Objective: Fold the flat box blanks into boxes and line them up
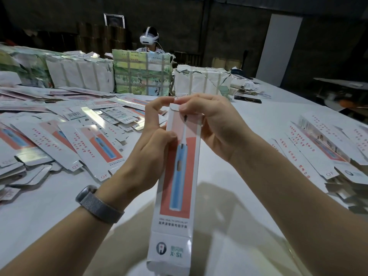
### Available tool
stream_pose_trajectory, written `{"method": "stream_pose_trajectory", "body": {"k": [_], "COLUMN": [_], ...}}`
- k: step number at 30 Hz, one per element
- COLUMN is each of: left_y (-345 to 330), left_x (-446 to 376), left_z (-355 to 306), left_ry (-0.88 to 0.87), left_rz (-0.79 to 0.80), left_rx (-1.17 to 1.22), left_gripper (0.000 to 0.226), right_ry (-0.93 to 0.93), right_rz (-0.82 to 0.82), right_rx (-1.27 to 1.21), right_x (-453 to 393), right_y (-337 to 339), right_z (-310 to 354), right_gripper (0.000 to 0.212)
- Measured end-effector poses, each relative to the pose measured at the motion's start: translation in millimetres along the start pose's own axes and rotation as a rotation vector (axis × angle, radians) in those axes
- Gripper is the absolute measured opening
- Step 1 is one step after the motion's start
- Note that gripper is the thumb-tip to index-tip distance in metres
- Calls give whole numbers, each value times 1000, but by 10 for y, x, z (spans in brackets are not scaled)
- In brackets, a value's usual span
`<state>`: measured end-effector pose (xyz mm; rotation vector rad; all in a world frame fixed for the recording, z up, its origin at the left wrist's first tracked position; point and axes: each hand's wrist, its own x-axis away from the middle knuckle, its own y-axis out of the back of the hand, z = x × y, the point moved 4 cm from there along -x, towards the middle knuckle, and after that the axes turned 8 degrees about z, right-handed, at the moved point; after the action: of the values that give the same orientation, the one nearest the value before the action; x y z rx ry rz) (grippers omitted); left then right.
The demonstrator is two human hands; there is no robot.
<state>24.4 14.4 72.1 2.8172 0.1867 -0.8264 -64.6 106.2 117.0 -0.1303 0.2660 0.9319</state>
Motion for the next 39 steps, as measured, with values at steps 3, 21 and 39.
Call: {"method": "stream_pose_trajectory", "body": {"k": [3, 21, 39], "left_y": [8, -34, -22], "left_x": [6, -8, -7], "left_z": [8, 8, 29], "left_ry": [-13, -44, -63], "left_rz": [9, 18, -101], "left_rx": [14, -31, -70], "left_gripper": [45, 51, 42], "right_ry": [0, 54, 168], "right_rz": [-8, 12, -72], "right_rx": [-3, 223, 532], "right_x": [-8, 153, 215], "right_y": [18, 180, 41], "right_z": [-14, -1, 21], "right_gripper": [12, 21, 22]}}
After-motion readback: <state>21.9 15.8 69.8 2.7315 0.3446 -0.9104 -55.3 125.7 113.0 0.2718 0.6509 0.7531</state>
